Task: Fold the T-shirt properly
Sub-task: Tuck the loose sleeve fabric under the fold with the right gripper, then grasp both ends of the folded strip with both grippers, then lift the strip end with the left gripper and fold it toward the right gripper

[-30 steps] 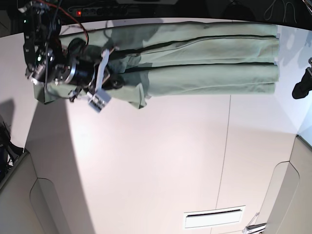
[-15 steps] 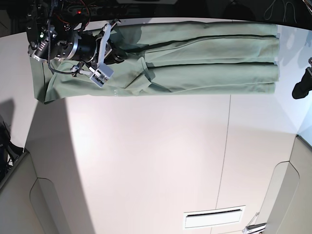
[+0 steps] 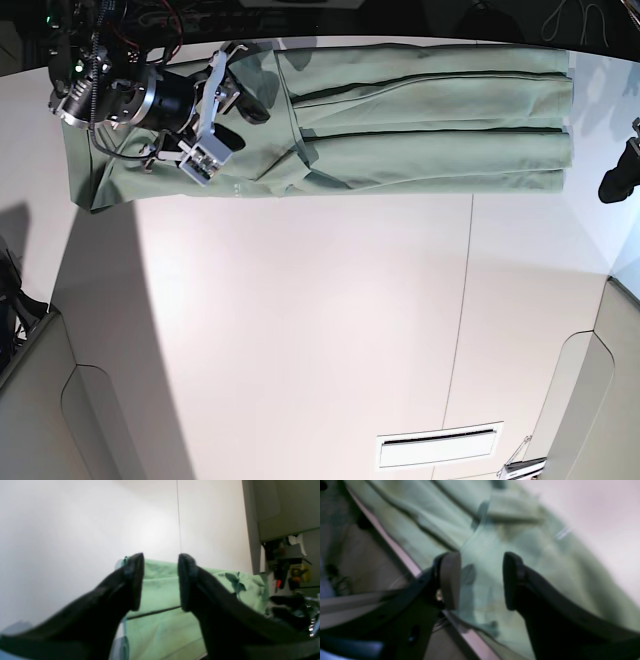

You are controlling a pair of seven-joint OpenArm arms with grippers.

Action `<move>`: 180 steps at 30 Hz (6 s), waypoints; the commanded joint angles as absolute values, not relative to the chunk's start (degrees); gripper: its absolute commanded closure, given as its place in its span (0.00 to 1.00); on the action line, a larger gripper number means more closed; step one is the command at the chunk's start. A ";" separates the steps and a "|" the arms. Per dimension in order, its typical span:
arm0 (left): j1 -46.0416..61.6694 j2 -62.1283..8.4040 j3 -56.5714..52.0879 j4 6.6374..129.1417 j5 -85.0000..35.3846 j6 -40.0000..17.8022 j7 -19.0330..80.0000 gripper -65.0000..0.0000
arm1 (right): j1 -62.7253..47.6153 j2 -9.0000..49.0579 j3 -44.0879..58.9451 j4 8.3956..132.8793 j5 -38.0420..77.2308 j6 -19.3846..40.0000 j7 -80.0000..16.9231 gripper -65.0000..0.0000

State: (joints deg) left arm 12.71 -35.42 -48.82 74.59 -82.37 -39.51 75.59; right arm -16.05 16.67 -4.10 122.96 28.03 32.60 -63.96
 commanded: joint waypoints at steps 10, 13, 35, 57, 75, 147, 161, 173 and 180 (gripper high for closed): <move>16.93 -31.99 -49.21 75.44 -74.83 -40.00 69.69 0.55 | -15.59 16.99 11.64 128.51 23.07 31.18 -57.63 0.59; 18.55 -29.43 -49.21 75.40 -69.65 -40.00 65.36 0.55 | -15.59 17.02 16.75 128.14 23.09 30.76 -57.58 0.59; 19.38 -23.75 -49.19 74.02 -54.24 -40.00 55.92 0.55 | -15.59 17.02 23.75 119.61 24.67 30.65 -55.07 0.59; 19.35 -18.81 -49.10 74.02 -62.28 -40.00 59.40 0.59 | -15.57 16.99 23.75 119.61 26.37 30.65 -53.74 0.59; 19.33 -18.09 -49.58 74.98 -85.00 -40.00 70.98 1.00 | -15.59 17.02 23.77 119.61 19.35 25.87 -53.78 0.59; 27.53 -11.31 -12.29 119.26 -76.93 -40.00 80.00 0.63 | -15.59 17.50 24.03 119.61 12.08 23.29 -53.54 0.59; 36.12 -12.71 -10.85 119.42 -62.02 -40.00 78.74 0.63 | -15.59 17.47 24.03 119.61 12.45 23.29 -53.56 0.59; 36.71 -11.09 -10.83 118.96 -53.71 -40.00 66.59 0.63 | -15.59 17.47 24.03 119.61 13.10 23.29 -53.56 0.59; 36.03 -8.23 -10.81 116.84 -53.80 -40.00 66.39 0.63 | -15.59 17.47 24.03 119.61 13.56 23.29 -53.54 0.59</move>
State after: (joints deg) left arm 35.73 -8.05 -10.72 116.09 -52.69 -39.51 67.07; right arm -15.88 16.80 23.62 118.80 13.23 23.53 -54.89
